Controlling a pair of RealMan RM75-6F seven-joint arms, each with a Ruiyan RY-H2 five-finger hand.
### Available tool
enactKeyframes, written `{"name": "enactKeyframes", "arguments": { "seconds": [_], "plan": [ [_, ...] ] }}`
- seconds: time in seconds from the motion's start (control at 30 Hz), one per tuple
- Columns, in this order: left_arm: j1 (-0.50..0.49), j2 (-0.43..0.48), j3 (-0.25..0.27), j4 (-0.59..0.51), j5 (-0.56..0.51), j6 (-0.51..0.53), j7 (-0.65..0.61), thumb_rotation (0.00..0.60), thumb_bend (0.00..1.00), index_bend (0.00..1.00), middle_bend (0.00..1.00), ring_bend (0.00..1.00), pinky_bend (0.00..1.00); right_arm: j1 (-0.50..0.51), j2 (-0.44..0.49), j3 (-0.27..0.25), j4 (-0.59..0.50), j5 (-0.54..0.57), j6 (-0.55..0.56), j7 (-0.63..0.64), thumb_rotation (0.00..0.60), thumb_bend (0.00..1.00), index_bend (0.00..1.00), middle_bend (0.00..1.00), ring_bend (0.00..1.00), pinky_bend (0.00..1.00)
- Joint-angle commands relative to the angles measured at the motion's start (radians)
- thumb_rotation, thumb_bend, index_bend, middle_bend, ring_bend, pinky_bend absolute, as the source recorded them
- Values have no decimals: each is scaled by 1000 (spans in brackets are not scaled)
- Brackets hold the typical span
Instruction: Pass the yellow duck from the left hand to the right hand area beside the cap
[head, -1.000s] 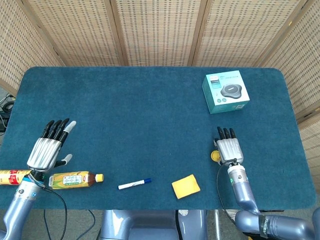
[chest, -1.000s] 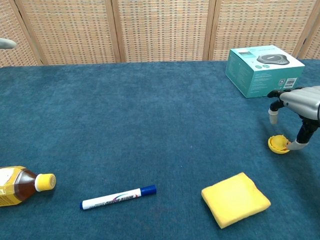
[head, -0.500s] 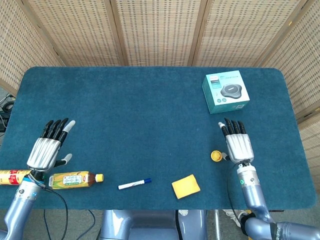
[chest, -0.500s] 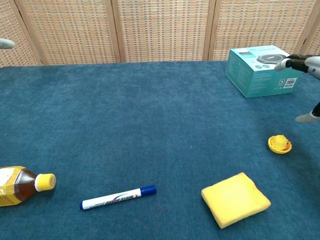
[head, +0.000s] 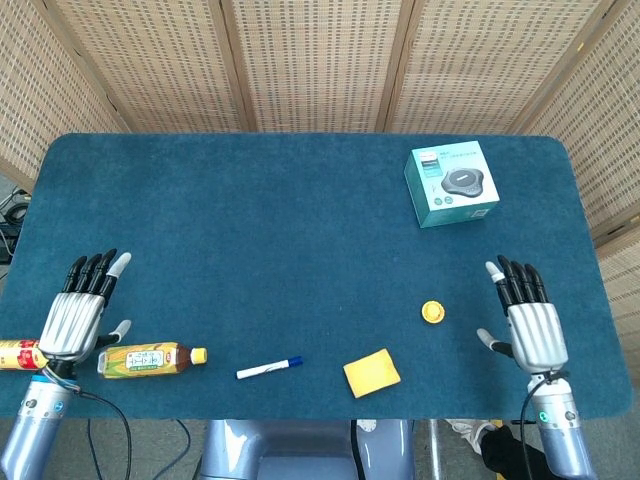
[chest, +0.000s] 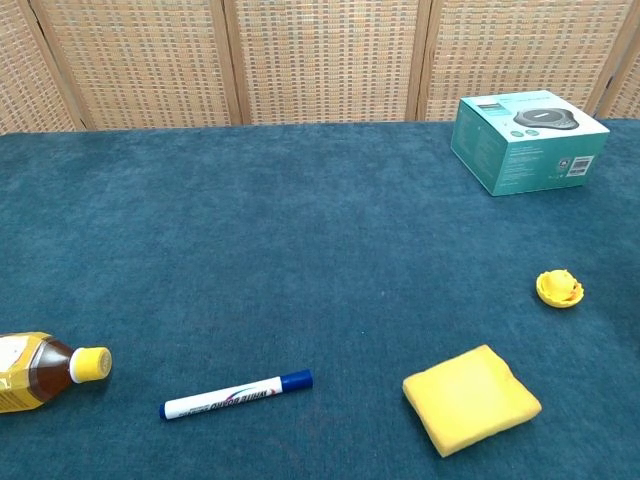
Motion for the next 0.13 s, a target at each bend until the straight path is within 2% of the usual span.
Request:
{"name": "enactKeyframes", "arguments": {
  "seconds": [0.03, 0.13],
  "plan": [
    [22, 7, 13, -5, 6, 20, -7, 600, 242, 0, 0, 0, 0, -34, 16, -11, 18, -35, 20, 51, 600, 68, 0, 0, 0, 0],
    [38, 13, 17, 3, 4, 32, -19, 600, 240, 0, 0, 0, 0, -45, 20, -11, 31, -49, 13, 81, 600, 67, 0, 0, 0, 0]
  ]
}}
